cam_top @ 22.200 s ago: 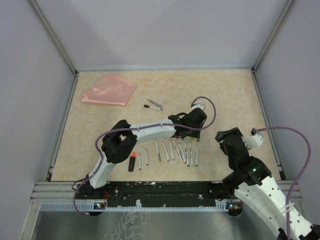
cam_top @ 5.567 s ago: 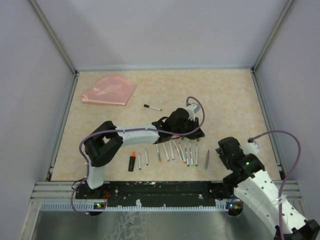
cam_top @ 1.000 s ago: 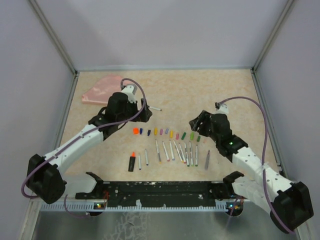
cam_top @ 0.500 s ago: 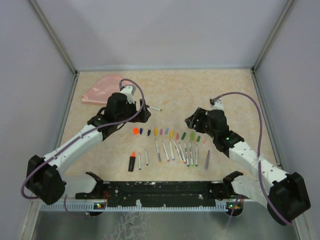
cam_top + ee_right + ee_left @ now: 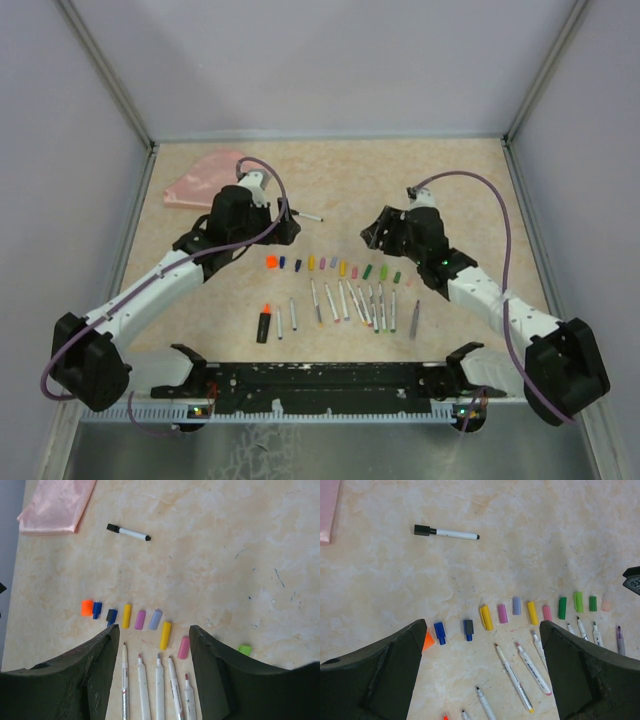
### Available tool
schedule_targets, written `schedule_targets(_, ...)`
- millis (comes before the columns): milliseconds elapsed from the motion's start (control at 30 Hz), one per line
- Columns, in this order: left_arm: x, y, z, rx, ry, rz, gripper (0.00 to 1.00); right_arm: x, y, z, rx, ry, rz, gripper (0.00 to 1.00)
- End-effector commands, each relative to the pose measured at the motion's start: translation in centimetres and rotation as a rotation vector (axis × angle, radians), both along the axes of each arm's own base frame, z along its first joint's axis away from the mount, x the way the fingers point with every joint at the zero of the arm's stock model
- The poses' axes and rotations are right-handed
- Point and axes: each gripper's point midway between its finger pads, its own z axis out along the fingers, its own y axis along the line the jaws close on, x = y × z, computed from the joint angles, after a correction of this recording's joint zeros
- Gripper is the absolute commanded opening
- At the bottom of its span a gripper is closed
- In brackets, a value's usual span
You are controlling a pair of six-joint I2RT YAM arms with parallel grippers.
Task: Open the pen caps
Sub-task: Pick up the pen from the center of the board.
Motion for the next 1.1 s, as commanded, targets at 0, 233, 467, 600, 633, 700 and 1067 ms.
schedule_targets(0,-0.1,0.7,0.5,-0.004,-0.013,0.023,0.99,2.2,1.4,3.3,0.023,-0.101,0.047,0.59)
schedule_targets(233,-0.1,1.2,0.4,0.006,-0.012,0.036,0.99,3.7,3.3,2.7,0.013,-0.085,0.116,0.59)
schedule_targets(467,0.0,1.8,0.2,0.015,-0.006,0.051,0.99,6.1,5.5,2.1,-0.018,-0.075,0.199,0.59)
schedule_targets(600,0.2,2.2,0.2,0.018,-0.004,0.061,0.99,7.6,6.9,0.7,-0.065,-0.057,0.266,0.59)
schedule_targets(633,0.2,2.3,0.0,0.021,-0.001,0.062,0.99,8.0,7.2,0.5,-0.08,-0.06,0.286,0.59)
schedule_targets(700,0.4,2.6,0.1,0.022,-0.001,0.073,0.99,8.8,7.9,0.1,-0.106,-0.065,0.326,0.59)
schedule_targets(1067,1.0,4.6,-0.8,0.011,0.039,0.129,0.99,13.2,11.3,-3.3,-0.262,-0.036,0.517,0.6)
